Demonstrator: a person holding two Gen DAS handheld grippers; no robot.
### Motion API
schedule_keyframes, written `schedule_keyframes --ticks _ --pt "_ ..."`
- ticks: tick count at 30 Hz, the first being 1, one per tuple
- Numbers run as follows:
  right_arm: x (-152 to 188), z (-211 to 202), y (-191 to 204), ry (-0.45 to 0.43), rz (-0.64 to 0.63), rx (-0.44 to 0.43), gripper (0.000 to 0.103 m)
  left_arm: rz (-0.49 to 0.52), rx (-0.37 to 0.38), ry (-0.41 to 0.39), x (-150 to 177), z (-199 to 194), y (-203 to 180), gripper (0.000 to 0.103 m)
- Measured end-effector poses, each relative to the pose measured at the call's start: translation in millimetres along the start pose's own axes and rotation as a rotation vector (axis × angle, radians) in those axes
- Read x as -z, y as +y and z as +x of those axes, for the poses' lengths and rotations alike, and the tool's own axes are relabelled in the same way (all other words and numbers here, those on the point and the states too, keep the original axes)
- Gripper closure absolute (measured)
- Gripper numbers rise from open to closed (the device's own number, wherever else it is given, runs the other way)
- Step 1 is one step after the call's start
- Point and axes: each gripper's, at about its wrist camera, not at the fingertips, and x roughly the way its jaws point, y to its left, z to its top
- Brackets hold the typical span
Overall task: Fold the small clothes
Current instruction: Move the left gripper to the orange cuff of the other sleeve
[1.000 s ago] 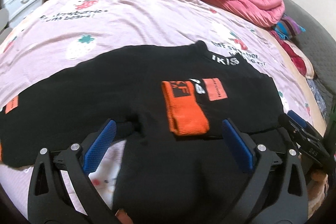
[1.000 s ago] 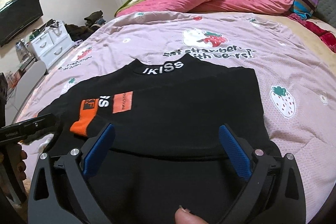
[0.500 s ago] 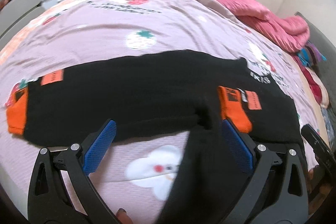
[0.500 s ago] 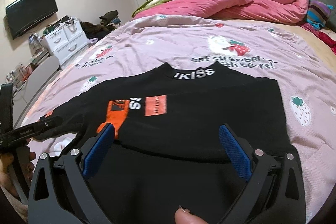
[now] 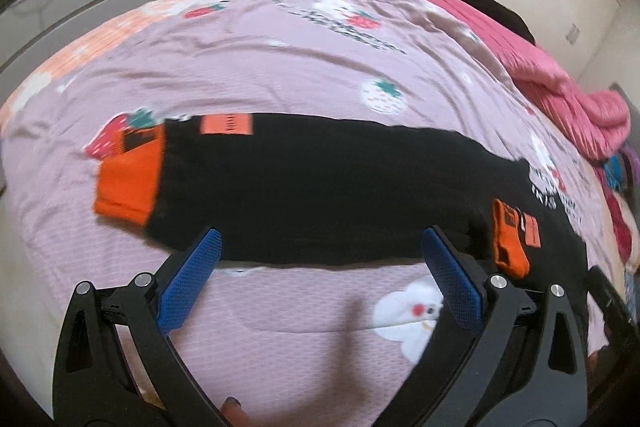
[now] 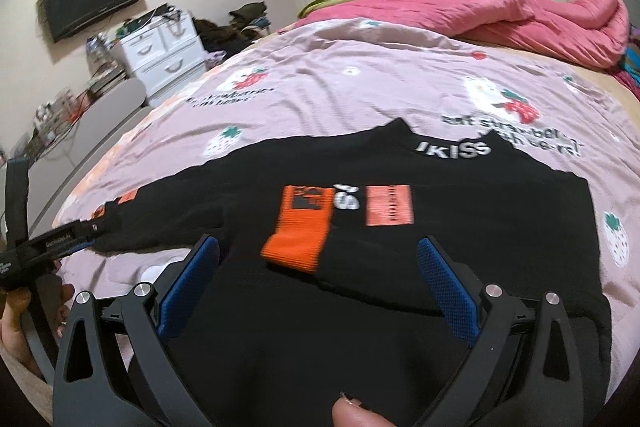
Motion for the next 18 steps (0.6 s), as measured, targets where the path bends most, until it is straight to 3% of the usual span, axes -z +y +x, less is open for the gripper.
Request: schedule_keyframes --ticks 11,18 --pt "-6 20 62 0.054 -0.097 -0.093 0.004 -0.159 -0.060 -0.009 -2 -9 48 0.009" --pt "0 24 84 0.069 -0.152 -0.094 0.004 -0.313 -0.060 0.011 -3 3 83 0.009"
